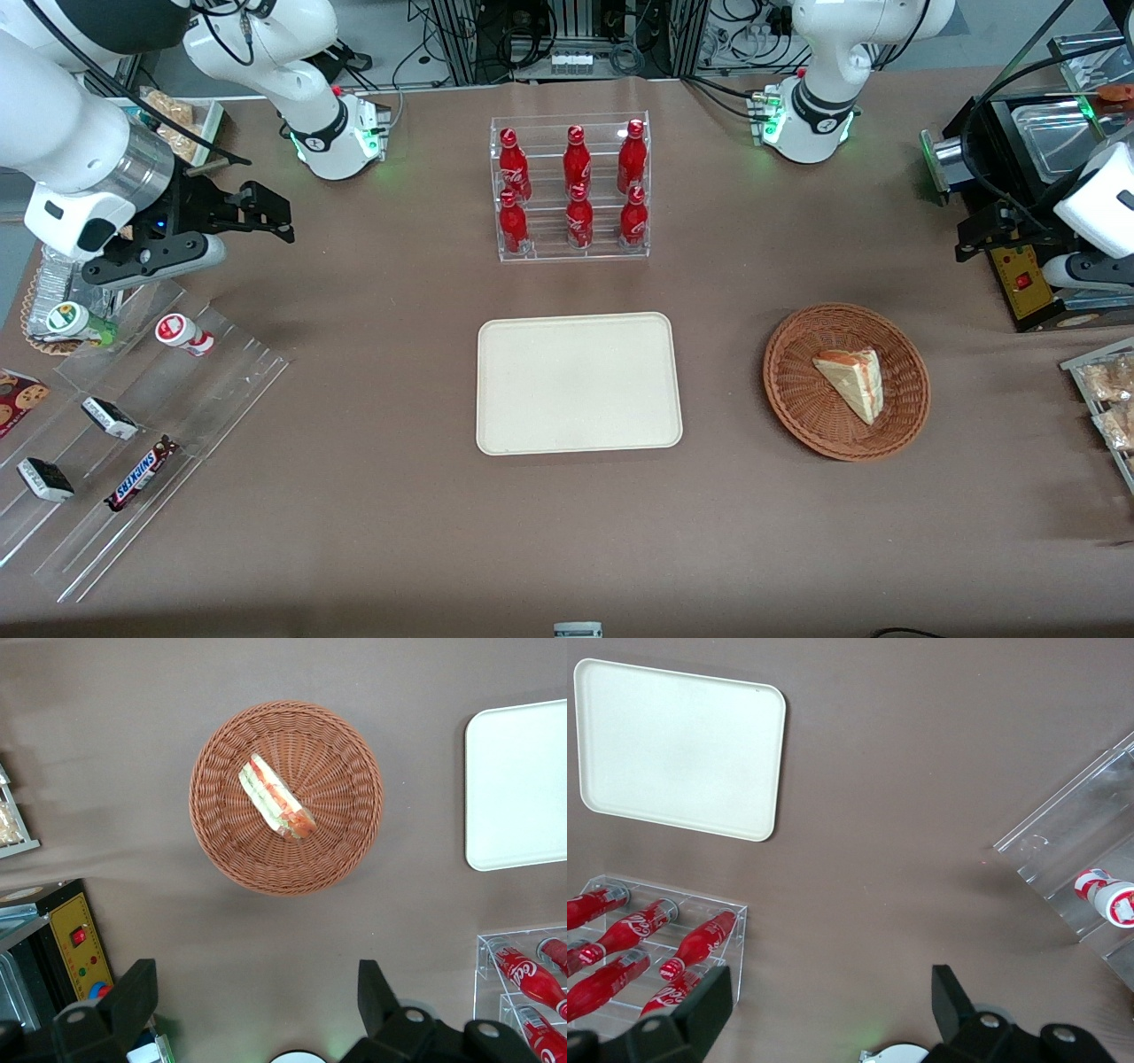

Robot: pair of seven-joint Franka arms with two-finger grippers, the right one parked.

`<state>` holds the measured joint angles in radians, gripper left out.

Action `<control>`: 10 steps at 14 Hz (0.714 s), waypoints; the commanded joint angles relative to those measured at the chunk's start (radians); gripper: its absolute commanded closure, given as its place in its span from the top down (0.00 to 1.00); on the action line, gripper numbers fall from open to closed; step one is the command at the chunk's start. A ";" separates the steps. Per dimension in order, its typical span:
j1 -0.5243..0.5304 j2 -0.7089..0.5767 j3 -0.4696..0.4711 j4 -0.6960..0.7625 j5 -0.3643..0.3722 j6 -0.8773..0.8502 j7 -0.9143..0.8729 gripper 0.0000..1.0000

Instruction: Place sandwich from basket to tray

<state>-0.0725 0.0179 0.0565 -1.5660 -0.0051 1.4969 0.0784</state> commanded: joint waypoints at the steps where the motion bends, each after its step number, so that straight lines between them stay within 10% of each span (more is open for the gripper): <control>1: -0.007 -0.006 0.003 0.000 0.002 -0.010 -0.014 1.00; 10: -0.004 0.000 0.003 -0.009 0.002 -0.020 -0.015 1.00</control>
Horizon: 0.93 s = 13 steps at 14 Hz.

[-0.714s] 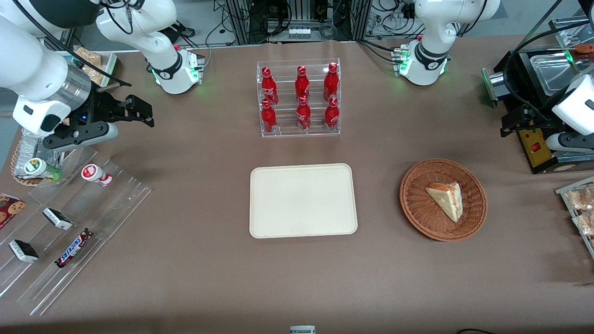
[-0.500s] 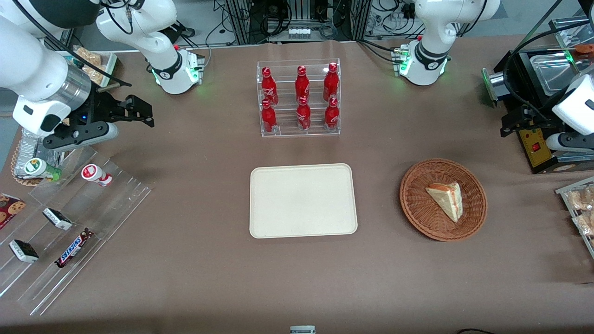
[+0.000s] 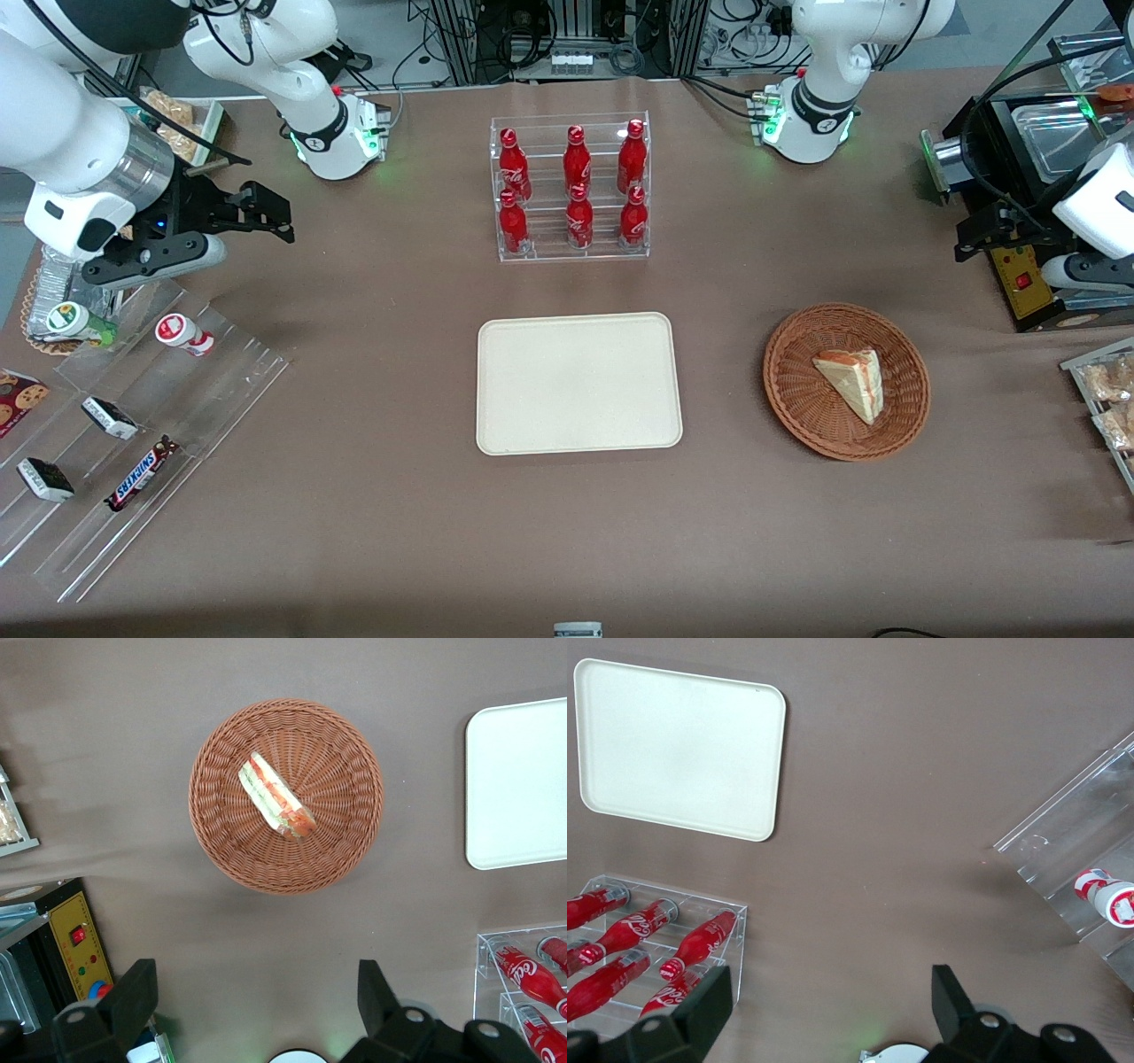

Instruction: Place sandwich from basket to tray

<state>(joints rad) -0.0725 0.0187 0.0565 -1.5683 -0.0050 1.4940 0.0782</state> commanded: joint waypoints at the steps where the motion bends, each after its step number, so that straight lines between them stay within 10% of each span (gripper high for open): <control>1: -0.004 -0.002 0.003 -0.030 0.002 -0.015 -0.015 1.00; 13: -0.004 0.104 0.005 -0.538 0.003 0.678 -0.183 1.00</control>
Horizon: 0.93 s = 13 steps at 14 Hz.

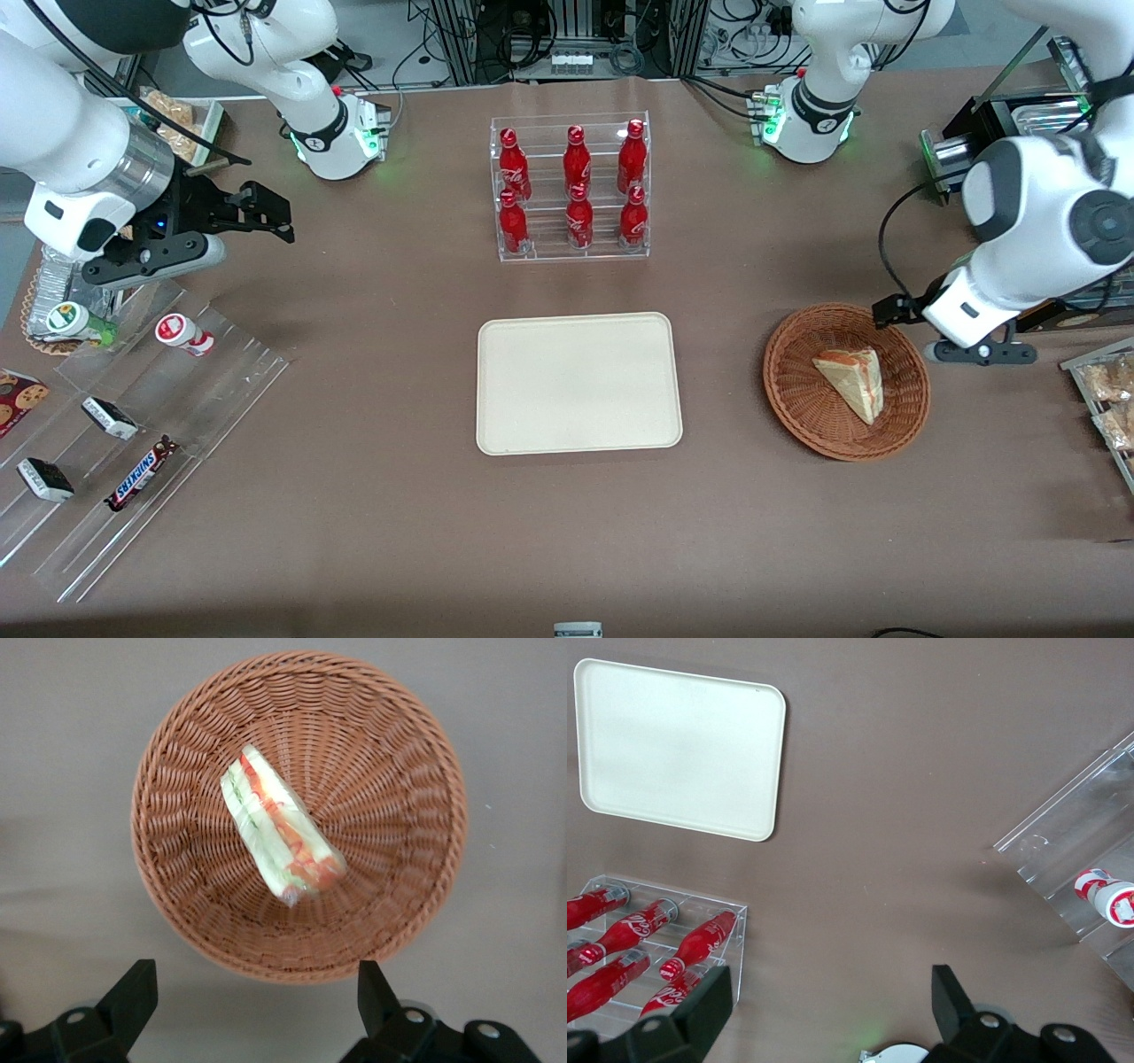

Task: Place sandwich from basket to tray
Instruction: 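Lower the open left gripper over the sandwich in the wicker basket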

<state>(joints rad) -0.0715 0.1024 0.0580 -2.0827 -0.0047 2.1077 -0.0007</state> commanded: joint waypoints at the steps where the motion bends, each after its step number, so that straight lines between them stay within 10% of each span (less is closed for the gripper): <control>1: -0.008 0.039 0.003 -0.025 0.003 0.093 -0.240 1.00; 10: -0.030 0.152 -0.004 -0.137 -0.011 0.460 -0.952 0.93; 13: -0.031 0.165 -0.004 -0.137 -0.012 0.456 -0.937 0.17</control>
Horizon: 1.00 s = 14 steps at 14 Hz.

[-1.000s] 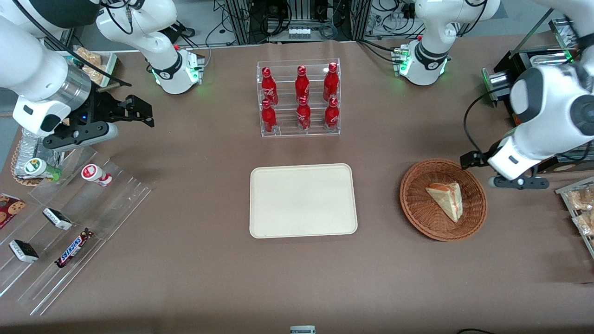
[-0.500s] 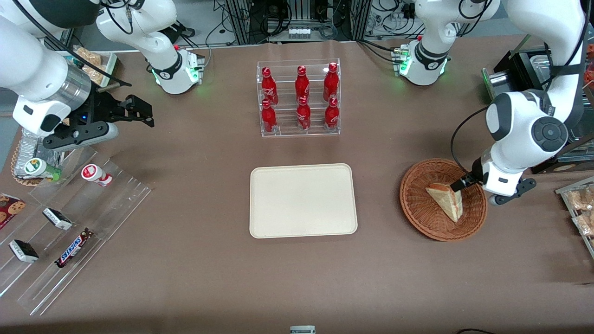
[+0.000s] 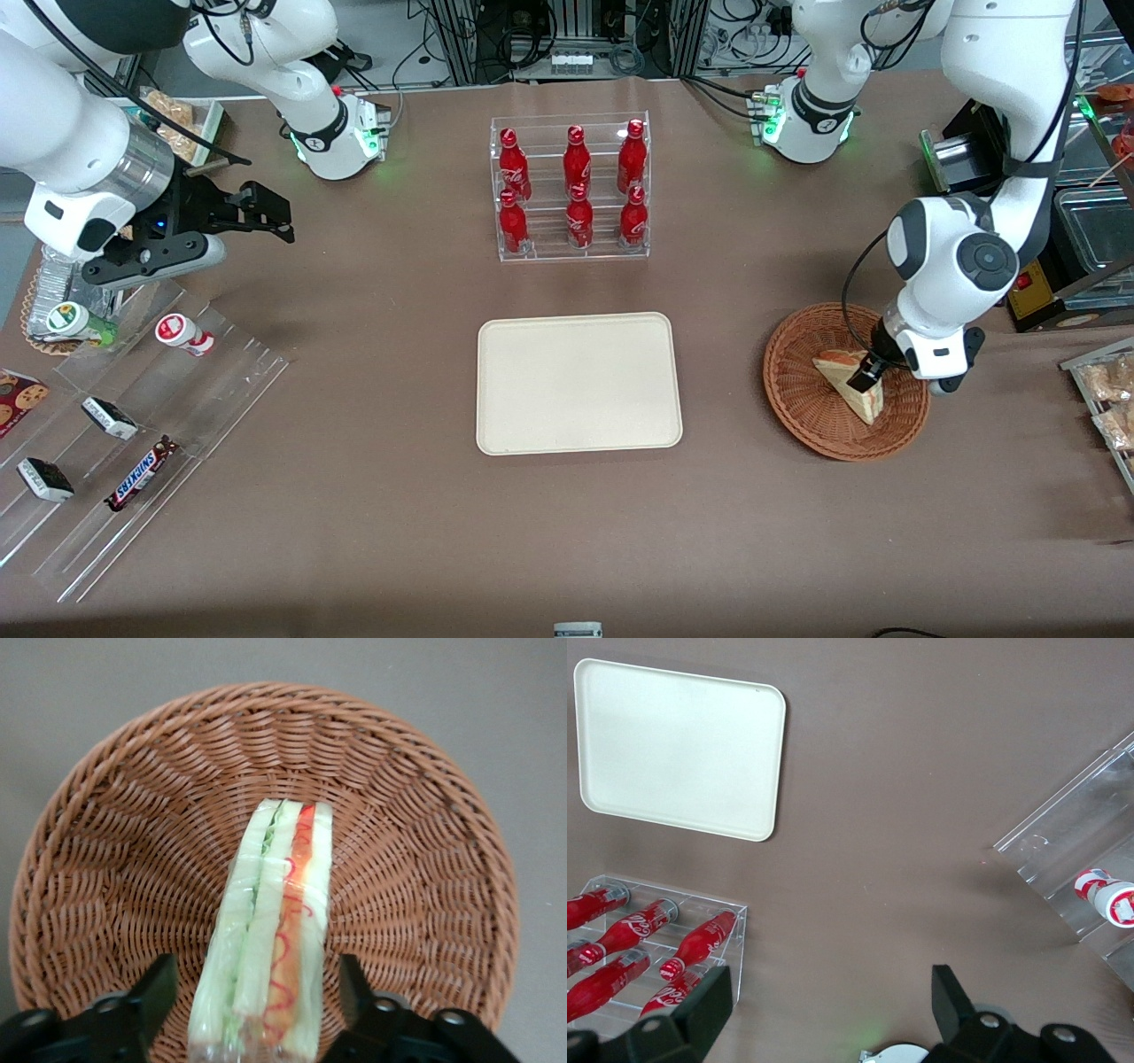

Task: Place sandwich from basket to tray
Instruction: 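Close the left gripper on the wrapped sandwich and lift it, then carry the held sandwich from the basket over the cream tray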

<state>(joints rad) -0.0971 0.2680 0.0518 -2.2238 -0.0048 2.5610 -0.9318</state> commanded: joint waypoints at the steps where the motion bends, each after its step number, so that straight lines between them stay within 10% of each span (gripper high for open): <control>1: -0.016 -0.009 0.002 0.004 -0.007 -0.002 0.002 0.09; 7: -0.081 0.009 -0.046 0.252 -0.004 -0.315 0.189 0.03; 14: -0.424 0.281 -0.046 0.640 -0.004 -0.386 0.136 0.03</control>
<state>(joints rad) -0.4380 0.4185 -0.0099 -1.7305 -0.0047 2.2012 -0.7697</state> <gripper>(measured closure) 0.855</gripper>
